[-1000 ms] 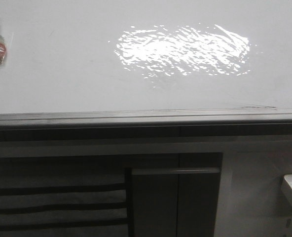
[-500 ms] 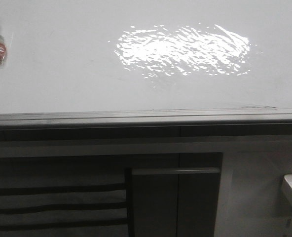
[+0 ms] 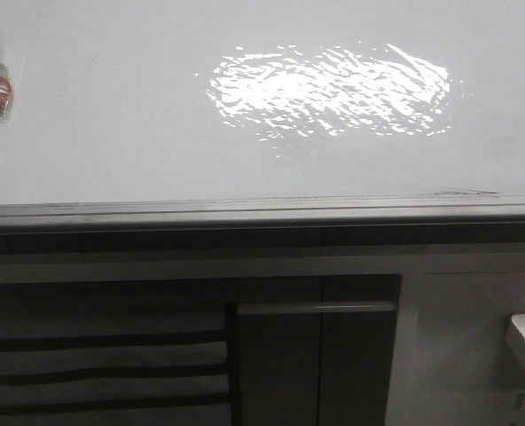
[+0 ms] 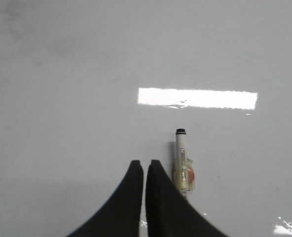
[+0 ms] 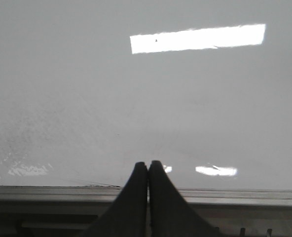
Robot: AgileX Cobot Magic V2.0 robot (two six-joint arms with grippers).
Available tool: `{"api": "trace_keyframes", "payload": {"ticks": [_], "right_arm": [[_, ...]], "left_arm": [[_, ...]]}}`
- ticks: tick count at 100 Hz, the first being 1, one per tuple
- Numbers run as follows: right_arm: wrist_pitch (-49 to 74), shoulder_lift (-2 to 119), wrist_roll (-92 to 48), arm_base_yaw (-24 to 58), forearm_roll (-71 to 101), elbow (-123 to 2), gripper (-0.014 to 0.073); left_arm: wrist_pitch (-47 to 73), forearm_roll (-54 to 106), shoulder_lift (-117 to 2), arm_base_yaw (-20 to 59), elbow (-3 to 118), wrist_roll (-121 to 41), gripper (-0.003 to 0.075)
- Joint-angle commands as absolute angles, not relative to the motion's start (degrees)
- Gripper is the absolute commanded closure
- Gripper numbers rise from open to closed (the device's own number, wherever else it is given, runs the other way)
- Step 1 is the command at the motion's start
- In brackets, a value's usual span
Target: Write number 9 on whiteboard
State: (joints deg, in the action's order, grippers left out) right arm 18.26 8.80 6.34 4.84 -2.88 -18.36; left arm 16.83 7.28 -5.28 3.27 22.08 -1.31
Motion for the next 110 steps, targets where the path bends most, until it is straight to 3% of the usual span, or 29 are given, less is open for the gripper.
{"api": "trace_keyframes", "payload": {"ticks": [1,23,75,84,91,102,110], "right_arm": [[17.93,14.74,6.0,4.54,-4.02,-24.64,0.0666],[18.26,23.14,6.0,4.54,-4.02,-29.96,0.0666],[17.5,23.81,6.0,4.54,-3.9,-29.96,0.0666],[17.42,23.81,6.0,4.54,-3.9,-29.96,0.0608],[16.82,23.81,6.0,4.54,-4.56,-29.96,0.0453],[15.99,23.81,6.0,4.54,-4.97,-29.96,0.0172],[15.73,23.81,6.0,4.54,-4.97,-29.96,0.0085]], "left_arm": [[19.83,7.65,-10.69,3.14,29.23,-2.74,0.0741],[22.68,7.31,-17.33,3.14,34.24,-2.74,0.0741],[22.78,7.29,-17.61,3.14,34.24,-2.74,0.0741],[22.57,6.96,-17.61,3.0,34.24,-2.74,0.0733],[22.54,5.82,-17.61,3.01,34.24,-2.74,0.0659],[22.54,3.18,-17.61,3.01,34.24,-2.74,0.0409],[22.54,3.03,-17.61,3.01,34.24,-2.74,0.0251]]}}
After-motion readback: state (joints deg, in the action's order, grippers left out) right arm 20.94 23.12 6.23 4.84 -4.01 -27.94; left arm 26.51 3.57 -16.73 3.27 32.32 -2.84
